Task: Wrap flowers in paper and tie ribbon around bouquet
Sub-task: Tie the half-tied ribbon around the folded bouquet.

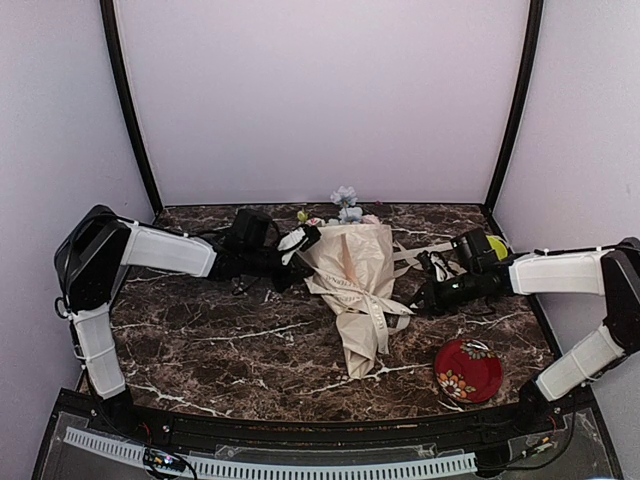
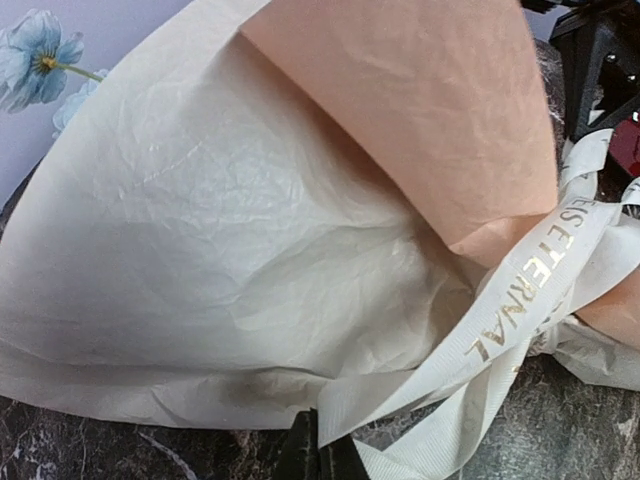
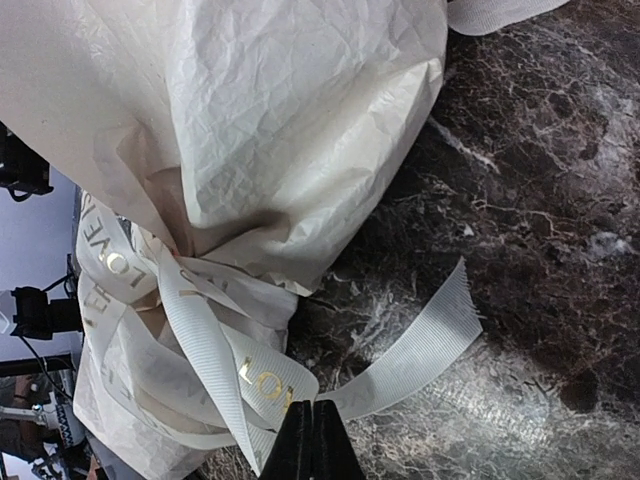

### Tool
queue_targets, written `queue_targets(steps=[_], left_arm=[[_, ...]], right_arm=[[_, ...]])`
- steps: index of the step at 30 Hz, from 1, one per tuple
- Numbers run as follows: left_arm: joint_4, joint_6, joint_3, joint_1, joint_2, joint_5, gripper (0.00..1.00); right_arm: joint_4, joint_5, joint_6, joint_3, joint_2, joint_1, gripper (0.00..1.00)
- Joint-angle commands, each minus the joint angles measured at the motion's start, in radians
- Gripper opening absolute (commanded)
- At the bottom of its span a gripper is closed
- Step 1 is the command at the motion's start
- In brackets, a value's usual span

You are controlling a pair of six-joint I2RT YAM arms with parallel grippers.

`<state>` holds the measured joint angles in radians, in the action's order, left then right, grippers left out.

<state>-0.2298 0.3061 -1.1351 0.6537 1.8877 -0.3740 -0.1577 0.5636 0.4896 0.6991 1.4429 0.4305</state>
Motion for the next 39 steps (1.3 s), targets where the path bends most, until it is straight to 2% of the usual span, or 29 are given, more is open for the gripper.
queue_targets(steps=[1, 22, 30, 39], left_arm=[[0.021, -0.013, -0.033, -0.014, 0.043, 0.058, 0.00], [0.071, 0.046, 0.013, -0.016, 0.082, 0.124, 0.00], [0.083, 0.035, 0.008, -0.016, 0.086, 0.097, 0.00], [0.087, 0.033, 0.016, -0.017, 0.097, 0.144, 0.00]], right_arm=[[-0.077, -0.048, -0.050, -0.018, -0.052, -0.009, 0.00], [-0.161, -0.075, -0.115, -0.019, -0.071, -0.019, 0.00], [-0.123, -0.032, -0.117, 0.008, -0.045, -0.021, 0.00], [-0.198, -0.077, -0.148, -0.011, -0.060, -0.025, 0.00]])
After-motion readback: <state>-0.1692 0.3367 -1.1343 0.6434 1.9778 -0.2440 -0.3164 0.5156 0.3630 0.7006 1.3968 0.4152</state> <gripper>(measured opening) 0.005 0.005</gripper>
